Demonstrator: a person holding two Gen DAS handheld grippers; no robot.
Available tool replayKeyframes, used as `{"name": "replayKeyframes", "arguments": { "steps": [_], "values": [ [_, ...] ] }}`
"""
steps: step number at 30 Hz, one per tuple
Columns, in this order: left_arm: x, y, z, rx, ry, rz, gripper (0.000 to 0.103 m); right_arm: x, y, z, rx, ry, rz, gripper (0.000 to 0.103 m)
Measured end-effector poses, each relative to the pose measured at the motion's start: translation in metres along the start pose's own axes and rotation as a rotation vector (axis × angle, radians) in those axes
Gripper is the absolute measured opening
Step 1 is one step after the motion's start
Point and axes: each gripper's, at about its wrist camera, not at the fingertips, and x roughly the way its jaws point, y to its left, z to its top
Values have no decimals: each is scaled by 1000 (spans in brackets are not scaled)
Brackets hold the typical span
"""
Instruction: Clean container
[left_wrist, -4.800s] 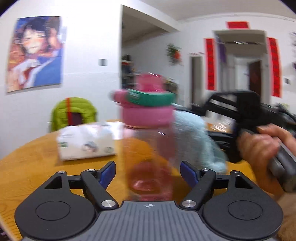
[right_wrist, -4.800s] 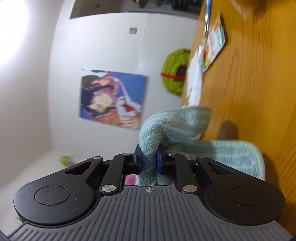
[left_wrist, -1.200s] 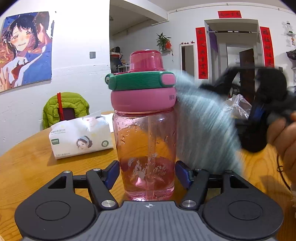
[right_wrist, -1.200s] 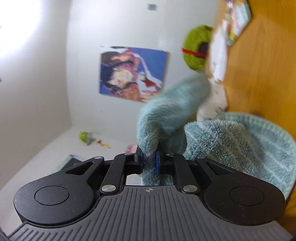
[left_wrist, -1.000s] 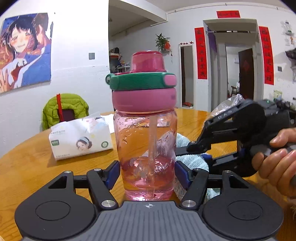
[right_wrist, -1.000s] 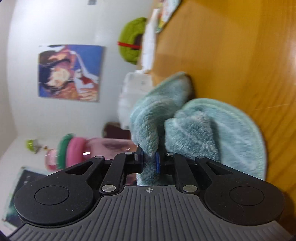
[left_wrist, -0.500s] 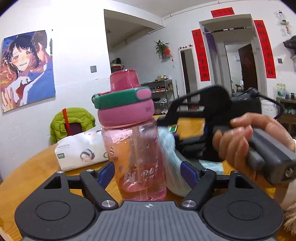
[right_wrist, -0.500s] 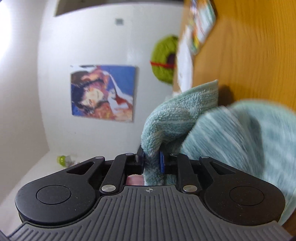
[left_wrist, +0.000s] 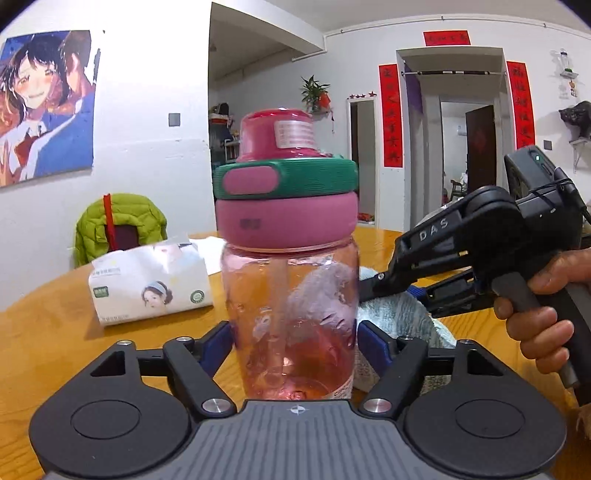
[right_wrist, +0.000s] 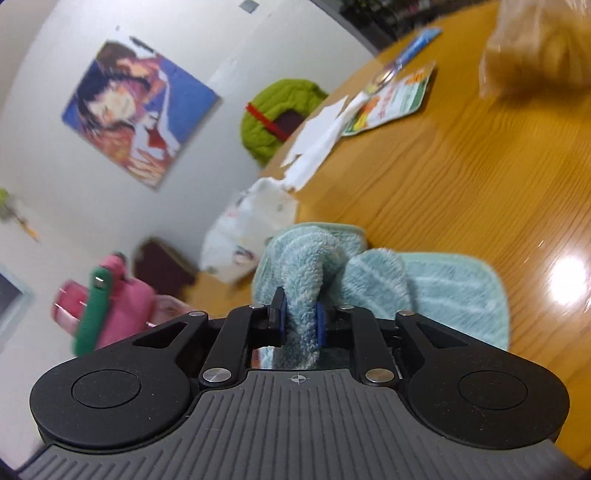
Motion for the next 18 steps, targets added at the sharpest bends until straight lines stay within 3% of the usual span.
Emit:
{"name": "replayKeyframes", "arguments": {
  "steps": [3,5,8,9,12,14,18],
  "values": [
    [-1,1,0,-8,0,-2,71,-6,11,-2,-97,-44,-73,39],
    [-1,1,0,-7,0,-1,71,-10,19,-5,-176,-77,-131,61],
    [-1,1,0,-8,1,-2,71,-3,22,-11,-240,-49,-164,67],
    [-1,1,0,-8,1,-2,71,3,19,-13,-235,-17,-171,66],
    [-1,1,0,-7,1,0,71,12,18,-19,-250,22,-198,51],
    [-1,1,0,-7,2,1,71,13,19,-24,-275,23,-221,32],
    [-6,-2,0,9,3,40,81,8,19,-25,-271,3,-223,22]
  ]
}}
